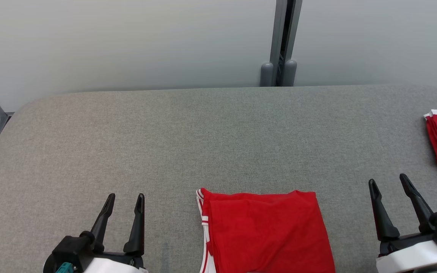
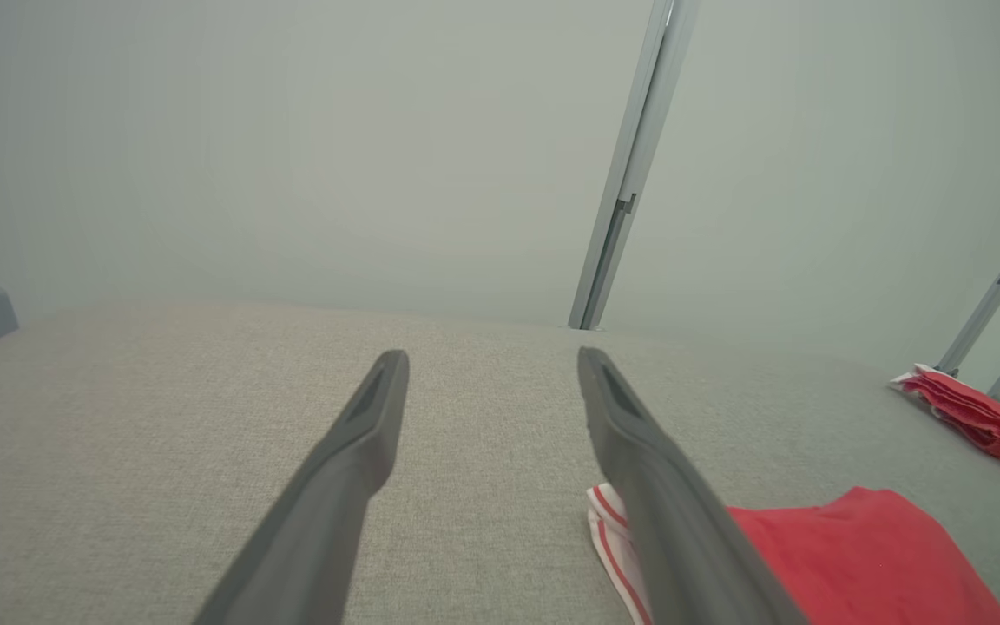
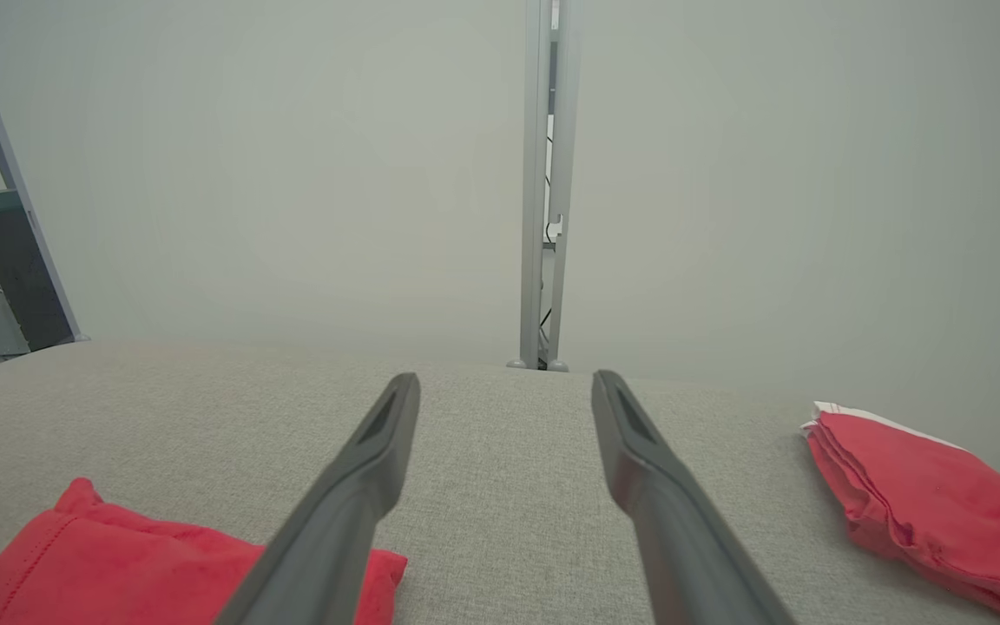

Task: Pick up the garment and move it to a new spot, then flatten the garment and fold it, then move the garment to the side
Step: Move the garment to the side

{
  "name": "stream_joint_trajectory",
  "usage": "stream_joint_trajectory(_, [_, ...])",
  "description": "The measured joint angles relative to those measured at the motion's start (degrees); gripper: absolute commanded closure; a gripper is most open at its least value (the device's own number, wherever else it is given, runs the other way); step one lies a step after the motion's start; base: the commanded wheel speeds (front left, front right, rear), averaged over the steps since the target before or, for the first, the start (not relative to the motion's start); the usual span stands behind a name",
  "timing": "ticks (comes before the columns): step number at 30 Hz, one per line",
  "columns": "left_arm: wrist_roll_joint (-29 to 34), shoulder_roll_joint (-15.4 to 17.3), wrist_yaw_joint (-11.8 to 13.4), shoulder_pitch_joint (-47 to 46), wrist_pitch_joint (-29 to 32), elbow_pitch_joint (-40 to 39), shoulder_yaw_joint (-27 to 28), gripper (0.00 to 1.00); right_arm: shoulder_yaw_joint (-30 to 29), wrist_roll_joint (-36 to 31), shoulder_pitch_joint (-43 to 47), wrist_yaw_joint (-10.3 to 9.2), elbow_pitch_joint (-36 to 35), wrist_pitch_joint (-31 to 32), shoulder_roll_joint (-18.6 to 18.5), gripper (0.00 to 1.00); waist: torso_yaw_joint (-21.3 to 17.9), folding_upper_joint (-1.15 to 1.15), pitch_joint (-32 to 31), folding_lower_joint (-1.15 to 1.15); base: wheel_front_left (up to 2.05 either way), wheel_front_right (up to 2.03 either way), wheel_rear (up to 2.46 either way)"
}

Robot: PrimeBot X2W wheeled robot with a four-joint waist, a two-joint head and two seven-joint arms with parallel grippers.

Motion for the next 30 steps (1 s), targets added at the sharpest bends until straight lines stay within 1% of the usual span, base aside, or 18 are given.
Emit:
stream_joint_trajectory(9, [-0.1,0.0,0.1,0.3,0.0,0.0,0.0,0.00,0.2,0.1,0.2,0.00,0.8,0.0,0.3,0.00,0.2,0.00,-0.1,0.00,0.00,0.00,0.00])
stream_joint_trajectory(12, [-0.1,0.0,0.1,0.3,0.0,-0.1,-0.2,0.00,0.8,0.9,0.2,0.00,1.9,0.0,0.6,0.00,0.4,0.00,0.2,0.00,0.00,0.00,0.00])
stream_joint_trajectory(14, [-0.1,0.0,0.1,0.1,0.0,-0.1,-0.4,0.00,2.4,1.9,0.3,0.00,3.4,0.0,0.8,0.00,0.6,0.00,0.7,0.00,0.00,0.00,0.00])
stream_joint_trajectory(17, [-0.1,0.0,0.1,-0.3,0.0,-0.1,-0.8,0.00,5.4,4.0,0.2,0.00,7.1,0.0,1.4,0.00,1.0,0.00,1.6,0.00,0.00,0.00,0.00])
stream_joint_trajectory(23, [0.0,0.0,-0.1,-1.1,0.0,0.3,-1.3,0.00,11.0,9.3,-2.5,0.00,17.1,1.1,2.5,0.00,2.4,0.00,3.5,0.00,0.00,0.00,0.00])
stream_joint_trajectory(30, [0.1,0.0,-0.1,-2.2,0.0,0.8,-1.8,0.00,13.8,13.7,-6.6,-0.01,25.6,1.5,3.0,0.00,4.5,0.00,5.0,0.00,0.00,0.00,0.00])
